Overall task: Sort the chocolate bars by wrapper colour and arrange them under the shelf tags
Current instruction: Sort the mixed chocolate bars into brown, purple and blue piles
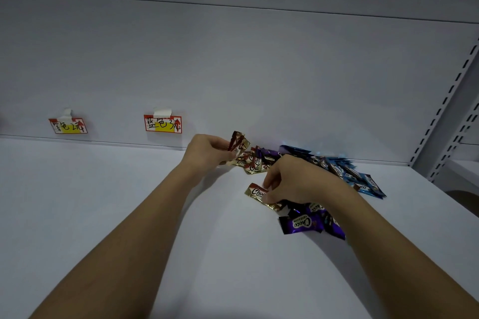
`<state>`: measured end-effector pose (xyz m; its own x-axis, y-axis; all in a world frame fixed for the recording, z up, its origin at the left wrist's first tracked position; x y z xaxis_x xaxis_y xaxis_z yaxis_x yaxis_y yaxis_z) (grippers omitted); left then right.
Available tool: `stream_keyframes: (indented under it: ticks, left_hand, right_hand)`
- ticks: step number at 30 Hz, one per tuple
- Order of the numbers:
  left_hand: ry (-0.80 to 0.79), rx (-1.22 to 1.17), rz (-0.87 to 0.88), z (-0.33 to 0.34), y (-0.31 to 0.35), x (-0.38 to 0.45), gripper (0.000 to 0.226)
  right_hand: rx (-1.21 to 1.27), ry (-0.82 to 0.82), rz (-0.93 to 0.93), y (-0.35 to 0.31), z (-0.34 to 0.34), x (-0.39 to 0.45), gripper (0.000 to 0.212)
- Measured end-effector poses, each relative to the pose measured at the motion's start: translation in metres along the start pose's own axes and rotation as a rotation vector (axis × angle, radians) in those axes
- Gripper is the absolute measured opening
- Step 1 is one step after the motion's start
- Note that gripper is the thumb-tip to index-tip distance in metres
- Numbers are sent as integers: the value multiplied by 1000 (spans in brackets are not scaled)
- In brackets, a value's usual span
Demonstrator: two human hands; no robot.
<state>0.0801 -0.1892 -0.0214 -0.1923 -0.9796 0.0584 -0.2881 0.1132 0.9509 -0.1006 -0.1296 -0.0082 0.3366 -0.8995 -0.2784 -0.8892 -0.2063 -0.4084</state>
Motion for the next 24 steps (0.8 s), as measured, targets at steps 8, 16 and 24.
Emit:
stream_keyframes:
  ticks: [8,16,24]
  left_hand:
    - [3,7,22,-1,-1,1,17]
    - [-2,13,19,1,-3,4,16]
    - [-37,-84,64,0,-3,6,18]
  right_hand:
    - [7,19,-41,-18,8,-3,18]
    - [-33,-32,-29,-20,13,-1,17]
    - [431,217,-137,-9,-4,5,8]
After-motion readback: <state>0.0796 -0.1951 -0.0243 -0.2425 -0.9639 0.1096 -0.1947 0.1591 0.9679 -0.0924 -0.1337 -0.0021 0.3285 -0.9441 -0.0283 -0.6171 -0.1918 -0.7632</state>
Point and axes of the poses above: each hand's wrist, its own x-axis towards the middle knuckle, its own z-axis out of the palm, y = z × x, the point moved 5 cm from there along x, towards the middle knuckle, and after that the axes turned 12 degrees about -y, right-handed, at the moved point
